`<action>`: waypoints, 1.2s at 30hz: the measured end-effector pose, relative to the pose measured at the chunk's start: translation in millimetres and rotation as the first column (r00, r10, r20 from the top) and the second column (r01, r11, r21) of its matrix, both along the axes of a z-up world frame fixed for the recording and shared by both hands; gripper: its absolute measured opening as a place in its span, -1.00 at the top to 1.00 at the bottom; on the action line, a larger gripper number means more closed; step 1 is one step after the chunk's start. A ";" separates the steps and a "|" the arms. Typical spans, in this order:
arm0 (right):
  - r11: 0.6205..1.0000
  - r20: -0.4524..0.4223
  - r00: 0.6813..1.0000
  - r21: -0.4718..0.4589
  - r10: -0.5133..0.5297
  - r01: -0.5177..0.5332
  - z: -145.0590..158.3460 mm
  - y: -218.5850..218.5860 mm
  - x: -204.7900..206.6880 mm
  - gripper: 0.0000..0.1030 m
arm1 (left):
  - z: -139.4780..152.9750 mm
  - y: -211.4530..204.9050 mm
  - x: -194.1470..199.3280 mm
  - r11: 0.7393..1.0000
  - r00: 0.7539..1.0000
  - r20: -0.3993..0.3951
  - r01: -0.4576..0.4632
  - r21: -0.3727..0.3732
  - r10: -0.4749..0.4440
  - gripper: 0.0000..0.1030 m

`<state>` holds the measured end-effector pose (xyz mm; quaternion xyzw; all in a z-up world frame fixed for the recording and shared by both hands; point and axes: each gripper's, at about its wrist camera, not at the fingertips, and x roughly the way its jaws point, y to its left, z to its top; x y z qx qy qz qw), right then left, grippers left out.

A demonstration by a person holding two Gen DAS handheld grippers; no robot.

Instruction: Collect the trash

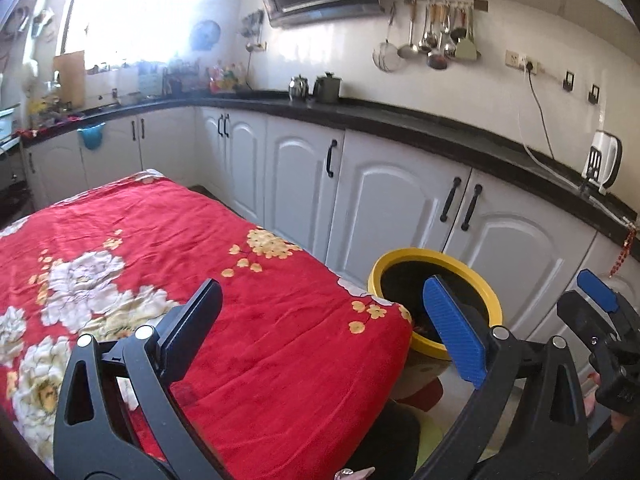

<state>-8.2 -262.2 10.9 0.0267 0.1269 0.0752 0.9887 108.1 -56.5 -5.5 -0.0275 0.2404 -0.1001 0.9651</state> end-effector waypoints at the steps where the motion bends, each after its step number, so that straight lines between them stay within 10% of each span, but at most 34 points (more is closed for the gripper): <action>1: 1.000 0.021 1.000 -0.009 -0.002 0.002 0.2 1.9 -3.9 -0.88 | -0.3 1.7 -7.0 1.000 1.000 0.013 -0.003 0.002 0.003 -0.79; 12: 0.999 0.049 0.999 -0.049 -0.017 0.019 -8.7 13.0 -10.6 -0.88 | -4.7 9.0 -52.8 0.999 0.988 0.151 -0.038 0.019 0.035 -0.79; 36: 0.999 0.050 0.999 -0.034 -0.012 0.014 -10.3 15.6 -11.2 -0.88 | -6.7 18.3 -55.6 0.998 0.987 0.149 -0.069 -0.001 0.069 -0.79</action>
